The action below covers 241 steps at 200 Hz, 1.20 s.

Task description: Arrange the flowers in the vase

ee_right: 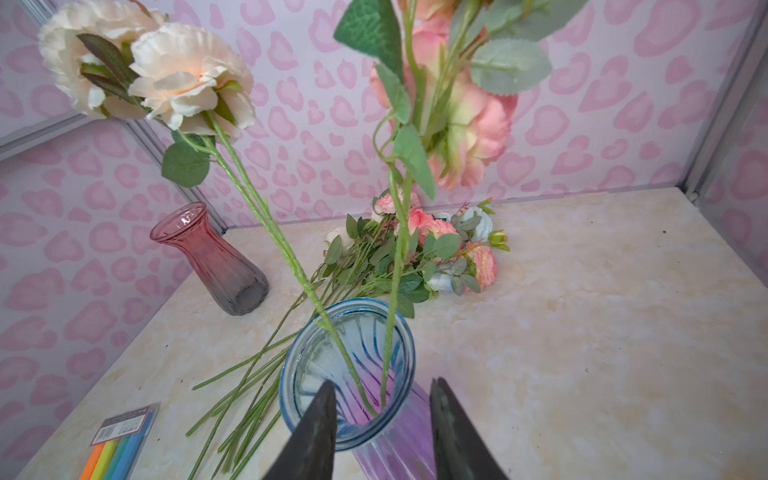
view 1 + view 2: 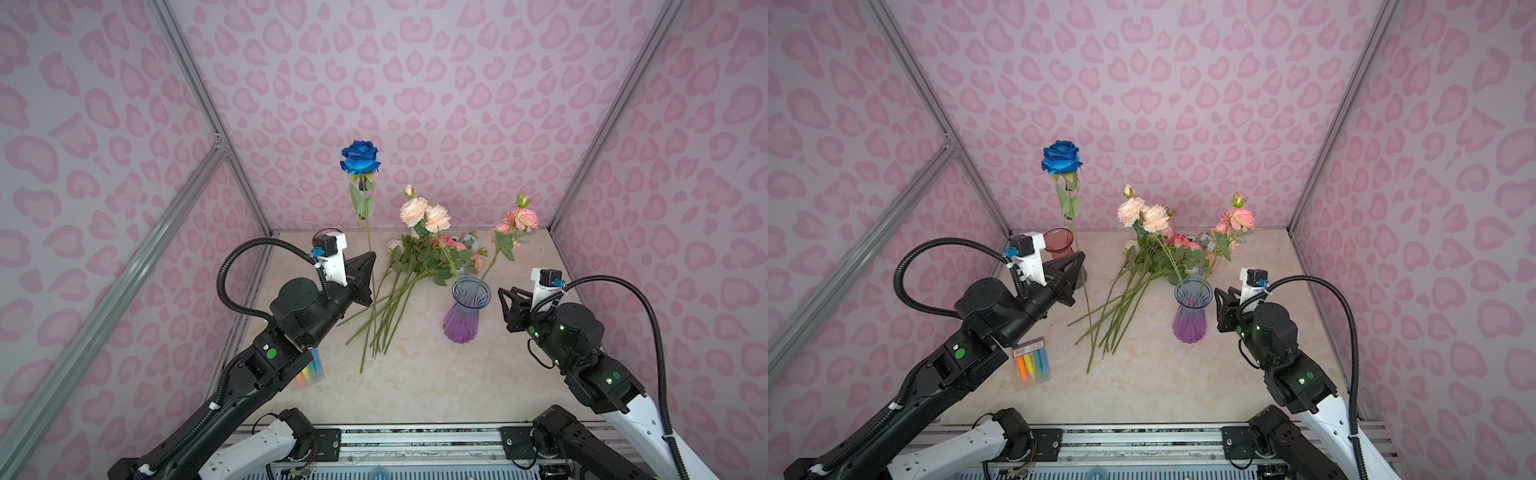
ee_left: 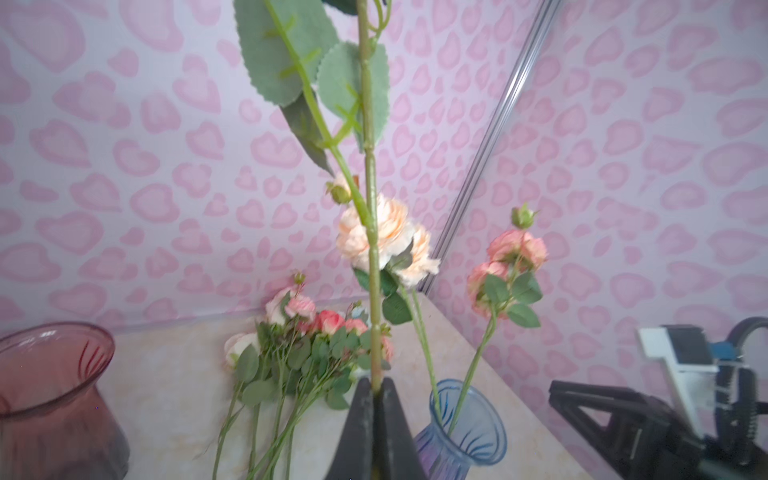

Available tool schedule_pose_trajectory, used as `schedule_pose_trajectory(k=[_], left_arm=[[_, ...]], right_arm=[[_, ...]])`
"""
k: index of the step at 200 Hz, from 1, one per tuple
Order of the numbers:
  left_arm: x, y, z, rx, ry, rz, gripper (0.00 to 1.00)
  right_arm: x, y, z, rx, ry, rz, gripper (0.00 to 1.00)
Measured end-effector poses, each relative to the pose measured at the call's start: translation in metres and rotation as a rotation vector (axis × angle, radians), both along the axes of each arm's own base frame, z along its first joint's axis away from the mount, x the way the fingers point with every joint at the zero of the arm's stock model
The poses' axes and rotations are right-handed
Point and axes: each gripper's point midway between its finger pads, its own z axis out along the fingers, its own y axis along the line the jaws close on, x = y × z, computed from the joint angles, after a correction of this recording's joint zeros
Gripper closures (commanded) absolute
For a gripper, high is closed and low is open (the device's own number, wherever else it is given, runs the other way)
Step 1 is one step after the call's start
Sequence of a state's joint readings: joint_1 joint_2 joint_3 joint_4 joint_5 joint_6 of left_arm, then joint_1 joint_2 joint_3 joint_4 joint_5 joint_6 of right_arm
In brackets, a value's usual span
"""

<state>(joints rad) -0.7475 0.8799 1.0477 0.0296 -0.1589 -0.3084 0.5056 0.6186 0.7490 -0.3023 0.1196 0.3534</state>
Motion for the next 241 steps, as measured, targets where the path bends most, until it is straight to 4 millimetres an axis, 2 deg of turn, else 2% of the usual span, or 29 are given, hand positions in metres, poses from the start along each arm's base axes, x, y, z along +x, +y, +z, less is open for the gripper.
schedule_pose_trajectory(k=[43, 70, 92, 103, 120, 147, 181, 218, 241], left_arm=[[-0.017, -0.033, 0.065, -0.136, -0.219, -0.137, 0.97], [-0.032, -0.066, 0.103, -0.18, -0.343, -0.232, 0.97], [-0.038, -0.101, 0.12, -0.178, -0.441, -0.277, 0.97], [-0.035, -0.122, 0.117, -0.153, -0.474, -0.291, 0.97], [-0.02, -0.154, 0.102, -0.096, -0.483, -0.295, 0.97], [-0.003, -0.186, 0.087, -0.063, -0.484, -0.299, 0.97], [0.005, -0.209, 0.069, -0.054, -0.463, -0.322, 0.97], [0.005, -0.216, 0.057, -0.068, -0.43, -0.339, 0.96], [0.012, -0.221, 0.022, -0.049, -0.341, -0.339, 0.93]], right_arm=[[0.006, -0.027, -0.007, 0.02, -0.013, -0.127, 0.6], [0.01, -0.037, -0.01, 0.04, -0.01, -0.171, 0.6], [0.013, -0.04, -0.015, 0.054, 0.001, -0.177, 0.6], [0.014, -0.041, -0.016, 0.072, 0.004, -0.185, 0.6], [0.014, -0.041, -0.019, 0.086, 0.01, -0.176, 0.6], [0.011, -0.039, -0.023, 0.108, 0.018, -0.161, 0.6], [0.004, -0.044, -0.019, 0.125, -0.01, -0.172, 0.6], [0.002, -0.049, -0.017, 0.129, -0.021, -0.184, 0.6], [0.004, -0.047, -0.024, 0.123, 0.001, -0.179, 0.59]])
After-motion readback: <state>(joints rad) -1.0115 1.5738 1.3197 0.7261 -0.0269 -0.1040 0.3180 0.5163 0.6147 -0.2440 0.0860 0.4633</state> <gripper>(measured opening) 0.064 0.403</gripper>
